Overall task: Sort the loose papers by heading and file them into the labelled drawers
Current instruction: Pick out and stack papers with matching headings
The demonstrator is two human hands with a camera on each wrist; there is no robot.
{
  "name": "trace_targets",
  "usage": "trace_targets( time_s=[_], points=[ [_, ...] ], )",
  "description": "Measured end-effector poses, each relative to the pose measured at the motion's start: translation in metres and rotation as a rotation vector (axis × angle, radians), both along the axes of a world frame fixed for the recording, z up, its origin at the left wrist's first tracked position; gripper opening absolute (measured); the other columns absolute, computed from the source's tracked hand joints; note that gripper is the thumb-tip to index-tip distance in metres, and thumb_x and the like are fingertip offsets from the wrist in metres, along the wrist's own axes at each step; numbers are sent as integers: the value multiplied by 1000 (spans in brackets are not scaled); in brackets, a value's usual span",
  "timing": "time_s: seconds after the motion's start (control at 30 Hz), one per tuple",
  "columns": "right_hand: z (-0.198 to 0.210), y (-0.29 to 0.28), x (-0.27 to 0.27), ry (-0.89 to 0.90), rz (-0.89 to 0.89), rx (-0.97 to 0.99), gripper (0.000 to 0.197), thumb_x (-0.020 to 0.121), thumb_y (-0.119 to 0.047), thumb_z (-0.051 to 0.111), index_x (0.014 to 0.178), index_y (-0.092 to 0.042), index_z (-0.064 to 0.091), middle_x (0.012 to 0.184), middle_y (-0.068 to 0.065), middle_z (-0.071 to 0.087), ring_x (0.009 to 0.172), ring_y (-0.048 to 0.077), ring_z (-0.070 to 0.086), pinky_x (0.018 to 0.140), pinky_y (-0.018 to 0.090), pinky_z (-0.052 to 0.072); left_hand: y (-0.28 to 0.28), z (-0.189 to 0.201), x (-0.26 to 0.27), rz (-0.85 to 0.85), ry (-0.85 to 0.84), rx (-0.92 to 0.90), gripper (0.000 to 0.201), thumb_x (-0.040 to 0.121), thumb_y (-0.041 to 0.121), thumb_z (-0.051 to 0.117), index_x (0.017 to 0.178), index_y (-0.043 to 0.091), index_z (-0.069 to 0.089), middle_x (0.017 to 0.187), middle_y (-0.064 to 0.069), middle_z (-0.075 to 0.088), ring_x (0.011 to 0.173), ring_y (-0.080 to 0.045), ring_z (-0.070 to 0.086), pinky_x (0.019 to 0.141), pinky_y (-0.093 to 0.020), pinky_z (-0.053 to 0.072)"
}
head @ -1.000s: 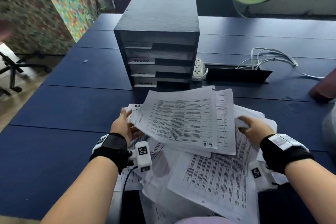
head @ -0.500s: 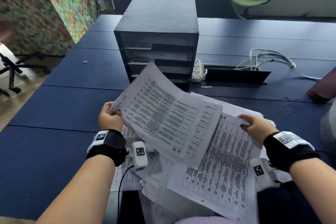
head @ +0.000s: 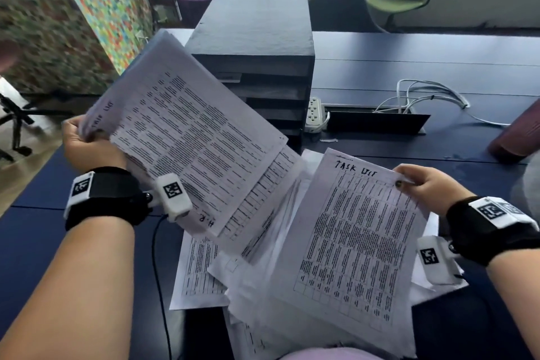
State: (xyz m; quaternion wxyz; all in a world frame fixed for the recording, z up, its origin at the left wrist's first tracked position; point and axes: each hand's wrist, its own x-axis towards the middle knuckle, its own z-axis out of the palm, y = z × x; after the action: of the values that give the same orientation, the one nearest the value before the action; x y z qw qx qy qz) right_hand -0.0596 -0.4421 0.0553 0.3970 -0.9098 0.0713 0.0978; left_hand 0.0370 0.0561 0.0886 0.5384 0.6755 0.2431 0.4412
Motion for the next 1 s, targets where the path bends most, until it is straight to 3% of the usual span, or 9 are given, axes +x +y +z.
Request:
trace_targets(
  time_s=[0.17, 0.23, 0.33, 0.4, 0.53, 0.6, 0.7, 0.9, 1.0],
  points=[
    [7, 1, -3, -17, 32, 58, 24, 89, -6, 56, 81, -27, 63, 75, 8, 67, 67, 20, 59, 74, 39, 51, 2, 9, 3, 44, -1, -56, 18, 86, 7, 36, 72, 18, 40, 67, 13, 40, 52, 6, 35, 59, -6, 34],
    [14, 5, -3, -36, 52, 98, 23, 89, -4, 57, 82, -25, 64, 74, 4, 67, 67, 18, 59, 72, 35, 50, -5, 8, -1, -27, 76, -22, 21, 84, 9, 40, 73, 26, 42, 69, 15, 43, 57, 3, 37, 58, -5, 34],
    [29, 17, -1, -90, 112, 151, 22, 88, 0, 57, 80, -20, 64, 68, -4, 65, 63, 10, 56, 65, 20, 47, -22, 1, -4, -206, 188, 90, 26, 87, 4, 46, 75, 27, 43, 72, 7, 49, 74, -13, 44, 62, -17, 36],
    [40, 26, 3, -120, 145, 179, 24, 87, 4, 56, 78, -17, 63, 65, -8, 63, 61, 5, 53, 61, 14, 45, -42, -2, -4, -345, 182, 95, 27, 86, 1, 48, 75, 26, 46, 71, 11, 49, 73, -10, 44, 62, -19, 36],
    [58, 43, 11, -125, 218, 168, 27, 86, 3, 57, 76, -22, 62, 65, -6, 63, 67, 12, 51, 67, 24, 44, -97, -11, -9, -645, 200, 61, 23, 75, 4, 47, 71, 26, 51, 71, 11, 53, 65, -1, 46, 65, -13, 40],
    [66, 49, 15, -133, 231, 153, 35, 86, 3, 57, 75, -29, 63, 65, -7, 61, 68, 15, 50, 68, 27, 42, -116, -24, -9, -791, 290, 92, 26, 76, 0, 44, 81, 22, 58, 77, 8, 59, 76, -13, 54, 74, -22, 43],
    [71, 59, 22, -185, 222, 32, 29, 86, 1, 59, 74, -25, 60, 71, -2, 61, 71, 19, 50, 72, 31, 42, -140, -40, -16, -935, 471, 185, 23, 89, 3, 49, 104, 14, 61, 93, -6, 67, 86, -23, 61, 80, -36, 50],
    [37, 78, 21, -134, 235, -485, 21, 92, -17, 52, 110, -25, 59, 101, 1, 67, 98, 24, 59, 90, 32, 36, -170, -59, -42, -1108, 584, 38, 18, 94, 23, 53, 86, 31, 66, 87, 5, 72, 82, -17, 66, 77, -39, 55],
    [21, 84, 13, -106, 184, -519, 28, 96, -21, 45, 121, -32, 51, 104, -5, 60, 111, 22, 51, 95, 33, 28, -171, -64, -52, -1120, 605, -76, 21, 97, 29, 50, 84, 32, 66, 80, 9, 71, 76, -14, 65, 71, -38, 55]
  ],
)
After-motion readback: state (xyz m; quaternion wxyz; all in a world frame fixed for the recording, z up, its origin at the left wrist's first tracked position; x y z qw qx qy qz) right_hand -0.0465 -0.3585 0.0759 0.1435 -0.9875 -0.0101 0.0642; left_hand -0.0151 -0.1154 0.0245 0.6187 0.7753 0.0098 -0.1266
